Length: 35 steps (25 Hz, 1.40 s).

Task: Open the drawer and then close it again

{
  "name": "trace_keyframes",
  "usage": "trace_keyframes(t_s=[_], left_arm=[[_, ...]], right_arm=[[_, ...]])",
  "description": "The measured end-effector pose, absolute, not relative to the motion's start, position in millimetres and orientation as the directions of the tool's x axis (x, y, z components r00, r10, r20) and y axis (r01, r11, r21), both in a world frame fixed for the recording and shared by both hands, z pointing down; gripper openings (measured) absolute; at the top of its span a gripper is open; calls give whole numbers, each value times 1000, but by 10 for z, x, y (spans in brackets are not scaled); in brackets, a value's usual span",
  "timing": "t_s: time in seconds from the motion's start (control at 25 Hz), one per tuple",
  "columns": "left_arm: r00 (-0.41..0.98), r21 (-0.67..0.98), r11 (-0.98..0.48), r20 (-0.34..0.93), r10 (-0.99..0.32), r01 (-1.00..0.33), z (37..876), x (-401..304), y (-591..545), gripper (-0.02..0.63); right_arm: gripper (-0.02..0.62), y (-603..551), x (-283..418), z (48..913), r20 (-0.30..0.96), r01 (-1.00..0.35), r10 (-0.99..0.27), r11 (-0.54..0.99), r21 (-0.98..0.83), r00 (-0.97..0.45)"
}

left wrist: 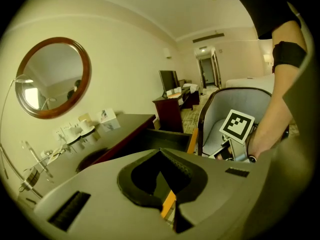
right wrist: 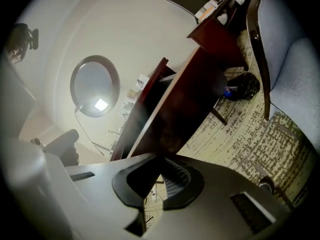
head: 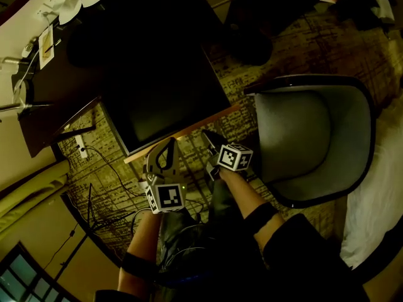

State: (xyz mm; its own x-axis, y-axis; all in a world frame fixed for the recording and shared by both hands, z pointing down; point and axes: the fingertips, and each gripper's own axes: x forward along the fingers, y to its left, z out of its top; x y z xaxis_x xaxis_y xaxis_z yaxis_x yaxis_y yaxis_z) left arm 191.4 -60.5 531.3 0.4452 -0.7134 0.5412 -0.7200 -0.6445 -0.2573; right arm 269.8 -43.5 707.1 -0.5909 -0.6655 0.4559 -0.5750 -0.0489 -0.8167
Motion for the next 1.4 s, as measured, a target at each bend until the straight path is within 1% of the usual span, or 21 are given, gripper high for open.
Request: trace_keyframes(t_s=[0.08,0.24,0.52,0.92,1.4], left_arm=[[449,-261,-655,549,-705,-709,5406,1980,-621,6],[454,-248,-659,555,-697,-710,5580,2092,-655,6],[444,-243,-652,561,-698,-718,5734,2090,-814,6],[411,-248,-609,545,-730,-753,5758,1943,-1027,6],[326,-288,-515,511,-796,-807,5675,1573,-1504,6]], right_arm=[[2,-458,2693,7168,452,-567,-661,-50,-823,-598],[1,-588,2739,7201,421,-552,-694,-41,-833,-584],[0,-654,2722,7205,396,-536,-731,-49,-843,-556],[0,-1007,2645,7232,369,-535,-753,-27,-844,-544],[0,-1983,2427,7140,358,-580,-768,21,-814,-531]])
